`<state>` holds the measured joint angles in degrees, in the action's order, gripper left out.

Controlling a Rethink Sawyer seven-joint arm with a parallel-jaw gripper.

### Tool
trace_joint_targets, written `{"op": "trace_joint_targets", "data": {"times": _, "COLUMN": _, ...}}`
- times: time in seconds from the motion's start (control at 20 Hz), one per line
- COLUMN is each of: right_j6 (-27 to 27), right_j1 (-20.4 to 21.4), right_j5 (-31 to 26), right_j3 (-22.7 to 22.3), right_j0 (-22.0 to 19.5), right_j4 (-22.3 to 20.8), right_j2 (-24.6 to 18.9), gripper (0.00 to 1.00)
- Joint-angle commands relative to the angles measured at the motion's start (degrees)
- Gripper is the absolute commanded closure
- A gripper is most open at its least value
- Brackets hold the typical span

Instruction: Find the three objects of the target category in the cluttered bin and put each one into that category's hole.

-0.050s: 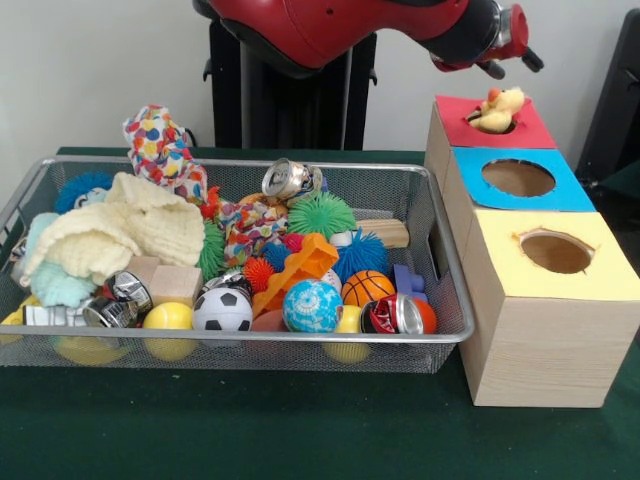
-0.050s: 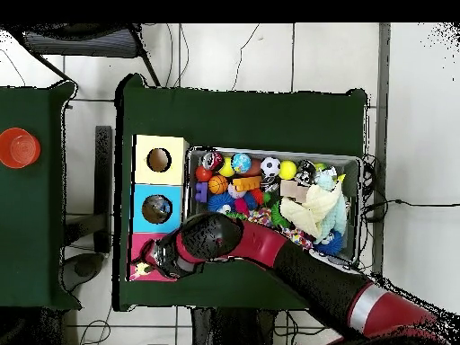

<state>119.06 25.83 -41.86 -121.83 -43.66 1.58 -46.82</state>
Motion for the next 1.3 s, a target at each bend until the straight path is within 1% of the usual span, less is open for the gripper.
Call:
{"op": "trace_joint_targets", "data": {"times": 0.05, "right_j6": 0.72, "right_j1": 1.89, "right_j5": -0.32, "right_j3": 6.05, "right_j0": 0.37, "right_j4": -2.45, "right_j2": 4.77, "gripper": 1.0}}
{"op": "trace_joint_targets", "data": {"times": 0.3, "right_j6": 0.28, "right_j1": 2.64, "right_j5": 1.05, "right_j3": 6.09, "right_j0": 0.86, "right_j4": -3.35, "right_j2": 5.37, "gripper": 1.0}}
{"op": "trace_joint_targets", "data": {"times": 0.4, "right_j6": 0.96, "right_j1": 3.47, "right_j5": 0.14, "right_j3": 6.27, "right_j0": 1.44, "right_j4": -3.39, "right_j2": 6.19, "gripper": 1.0}}
{"op": "trace_joint_targets", "data": {"times": 0.45, "right_j6": 2.21, "right_j1": 4.12, "right_j5": -1.77, "right_j3": 6.52, "right_j0": 2.12, "right_j4": -2.76, "right_j2": 7.19, "gripper": 1.0}}
{"op": "trace_joint_targets", "data": {"times": 0.6, "right_j6": 2.29, "right_j1": 4.42, "right_j5": -2.08, "right_j3": 6.88, "right_j0": 2.54, "right_j4": -2.5, "right_j2": 7.99, "gripper": 1.0}}
{"op": "trace_joint_targets", "data": {"times": 0.95, "right_j6": 0.67, "right_j1": 1.7, "right_j5": 1.61, "right_j3": 7.41, "right_j0": 2.81, "right_j4": -3.22, "right_j2": 9.49, "gripper": 1.0}}
{"op": "trace_joint_targets", "data": {"times": 1.2, "right_j6": 0.74, "right_j1": 1.58, "right_j5": 1.93, "right_j3": 6.87, "right_j0": 2.71, "right_j4": -2.05, "right_j2": 9.61, "gripper": 1.0}}
{"op": "trace_joint_targets", "data": {"times": 1.3, "right_j6": 0.81, "right_j1": 1.54, "right_j5": 2.85, "right_j3": 6.37, "right_j0": 2.52, "right_j4": -1.85, "right_j2": 9.29, "gripper": 1.0}}
